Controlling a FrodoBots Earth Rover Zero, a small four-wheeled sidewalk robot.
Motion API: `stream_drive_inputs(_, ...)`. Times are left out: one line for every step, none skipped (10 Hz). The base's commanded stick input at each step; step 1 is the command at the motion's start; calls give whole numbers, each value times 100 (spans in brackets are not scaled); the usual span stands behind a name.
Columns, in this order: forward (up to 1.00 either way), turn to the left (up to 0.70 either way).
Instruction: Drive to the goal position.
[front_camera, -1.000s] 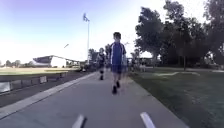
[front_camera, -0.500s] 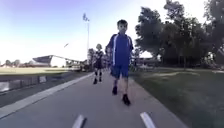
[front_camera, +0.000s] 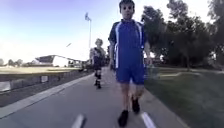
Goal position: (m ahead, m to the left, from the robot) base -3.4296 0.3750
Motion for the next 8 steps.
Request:
stream_drive_inputs(-100,0)
stream_drive_inputs(-100,0)
stream_drive_inputs(-100,0)
stream_drive_inputs(-100,0)
stream_drive_inputs(-100,0)
stream_drive_inputs(-100,0)
stream_drive_inputs(-100,0)
stream_drive_inputs(-100,0)
